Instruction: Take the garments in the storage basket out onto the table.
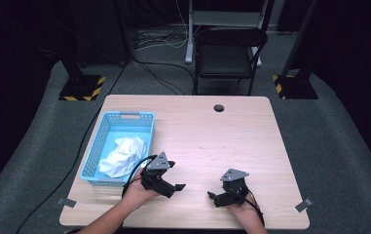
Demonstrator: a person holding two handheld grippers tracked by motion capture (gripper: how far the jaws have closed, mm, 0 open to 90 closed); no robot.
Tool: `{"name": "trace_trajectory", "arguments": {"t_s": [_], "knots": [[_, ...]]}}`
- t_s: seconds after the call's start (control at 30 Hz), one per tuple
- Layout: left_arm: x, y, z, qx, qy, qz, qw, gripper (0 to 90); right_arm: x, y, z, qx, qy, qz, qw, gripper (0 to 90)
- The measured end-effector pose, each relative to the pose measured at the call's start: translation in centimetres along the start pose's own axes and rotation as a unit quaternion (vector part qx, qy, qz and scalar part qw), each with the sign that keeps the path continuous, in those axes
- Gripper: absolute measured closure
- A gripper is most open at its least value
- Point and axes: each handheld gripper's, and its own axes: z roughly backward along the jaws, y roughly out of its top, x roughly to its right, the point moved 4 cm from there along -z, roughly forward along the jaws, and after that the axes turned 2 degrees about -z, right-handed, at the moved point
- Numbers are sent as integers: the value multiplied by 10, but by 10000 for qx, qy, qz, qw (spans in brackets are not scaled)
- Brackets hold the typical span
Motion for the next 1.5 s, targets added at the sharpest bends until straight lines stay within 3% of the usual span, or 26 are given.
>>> {"name": "trace_trajectory", "arguments": {"t_s": [1.07, 1.5], "knots": [[-13, 3, 14, 94, 124, 169, 9997, 88, 0, 0, 0, 0, 0, 0, 10000, 51], [-14, 6, 20, 165, 199, 140, 9996, 82, 0, 0, 0, 0, 1, 0, 10000, 50]]}}
